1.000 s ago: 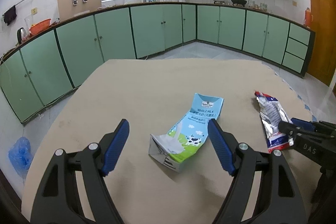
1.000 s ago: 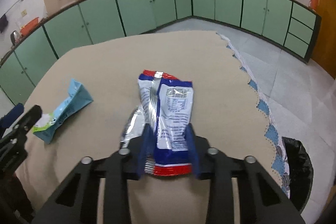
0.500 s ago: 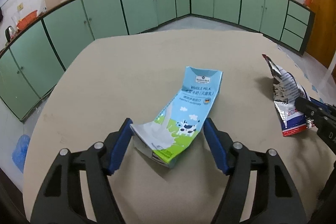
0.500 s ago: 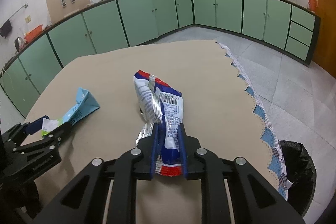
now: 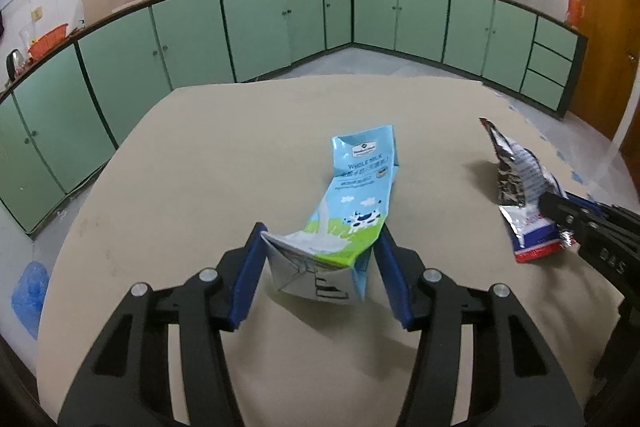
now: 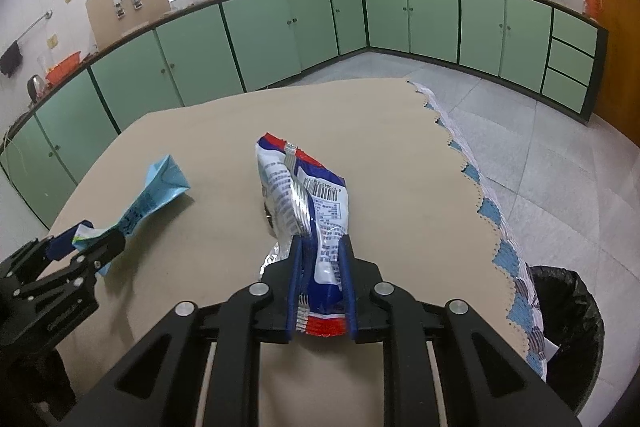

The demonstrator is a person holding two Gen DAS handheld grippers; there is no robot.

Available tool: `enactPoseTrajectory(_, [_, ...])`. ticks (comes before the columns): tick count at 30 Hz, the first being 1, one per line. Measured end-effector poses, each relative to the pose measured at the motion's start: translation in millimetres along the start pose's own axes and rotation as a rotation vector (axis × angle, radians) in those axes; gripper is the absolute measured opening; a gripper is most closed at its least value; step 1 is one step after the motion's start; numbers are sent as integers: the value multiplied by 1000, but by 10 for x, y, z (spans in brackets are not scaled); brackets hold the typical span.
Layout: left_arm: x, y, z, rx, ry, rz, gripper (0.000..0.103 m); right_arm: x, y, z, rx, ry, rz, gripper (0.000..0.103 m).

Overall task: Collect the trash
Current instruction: 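Grasp the silver-blue snack bag with the right tool while the left tool grasps the milk carton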

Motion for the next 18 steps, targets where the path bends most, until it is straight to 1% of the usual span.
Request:
enactPoseTrajectory(4, [86,61,24,16,27,6,51,62,10,34,-5,-5,5,18])
enactPoseTrajectory(10, [234,92,106,15,39,38,50,220,15,52,11,4,39,18])
enactPoseTrajectory(18, [346,100,235,20,66,56,49,418,-9,70,16,2,69,18])
Point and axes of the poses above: each gripper's, at about its wrist camera, not at the fingertips, and x roughly against the way its jaws point, z to its right, y to its underside, the point moved 5 cm from there along -x, roughly the way its jaws point, and after that the axes turned 3 degrees about -z, right-handed, at the moved point
